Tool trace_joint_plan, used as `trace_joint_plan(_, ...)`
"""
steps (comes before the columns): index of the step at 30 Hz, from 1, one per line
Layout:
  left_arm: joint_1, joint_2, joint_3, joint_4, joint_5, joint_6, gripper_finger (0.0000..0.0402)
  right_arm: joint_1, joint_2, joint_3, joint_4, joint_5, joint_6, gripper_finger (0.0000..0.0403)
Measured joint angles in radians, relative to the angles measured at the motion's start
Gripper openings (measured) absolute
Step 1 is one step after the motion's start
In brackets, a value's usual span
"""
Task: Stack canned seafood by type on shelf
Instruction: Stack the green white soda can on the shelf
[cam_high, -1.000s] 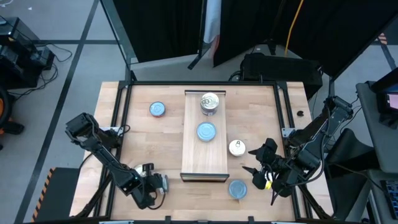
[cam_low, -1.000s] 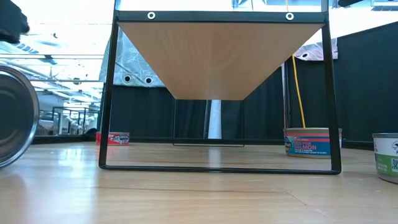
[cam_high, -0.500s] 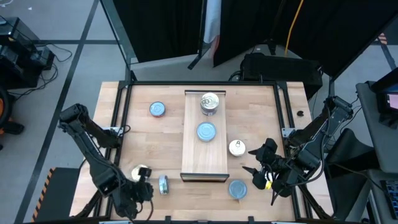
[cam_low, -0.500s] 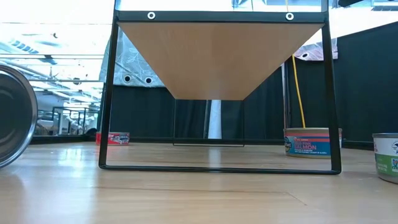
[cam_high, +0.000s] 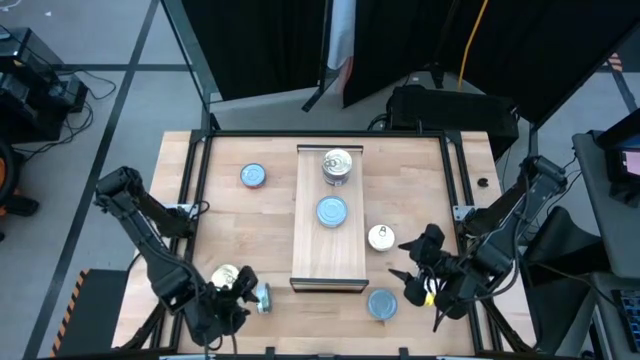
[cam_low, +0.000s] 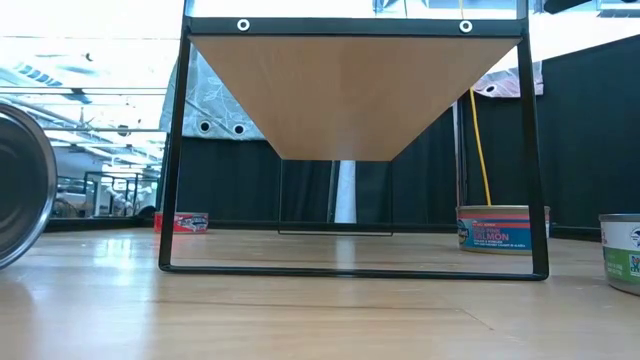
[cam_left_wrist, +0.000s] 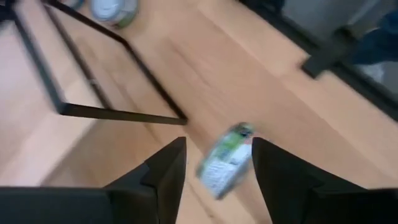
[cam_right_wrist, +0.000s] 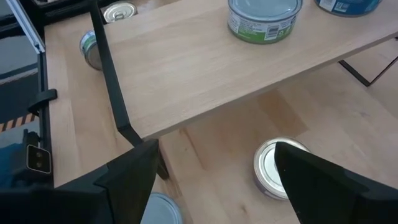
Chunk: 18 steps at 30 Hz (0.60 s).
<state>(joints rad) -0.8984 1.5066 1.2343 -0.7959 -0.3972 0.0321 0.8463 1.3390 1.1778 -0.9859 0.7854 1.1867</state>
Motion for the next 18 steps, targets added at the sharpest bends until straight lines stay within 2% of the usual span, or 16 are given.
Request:
trace_joint_plan(4, -0.006, 0.0, 0.0, -0.003, -0.002, 0.005, 0.0191, 0.0, 0.013, 0.0, 0.001, -0.001, -0.001, 0.0313)
trace_joint_plan(11, -0.005, 0.05, 0.0, -0.002, 0.111, 0.043, 0.02, 0.0, 0.017, 0.0, 0.001, -0.001, -0.001, 0.0313)
trace_joint_plan(15, 0.007, 0.09, 0.0, -0.004, 0.132, 0.081, 0.0248, 0.0, 0.017, 0.0, 0.0, -0.001, -0.005, 0.0313)
trace_joint_plan(18, 0.019, 0.115, 0.0, -0.01, 0.093, 0.151, 0.0292, 0.0, 0.017, 0.0, 0.001, -0.001, -0.005, 0.0313)
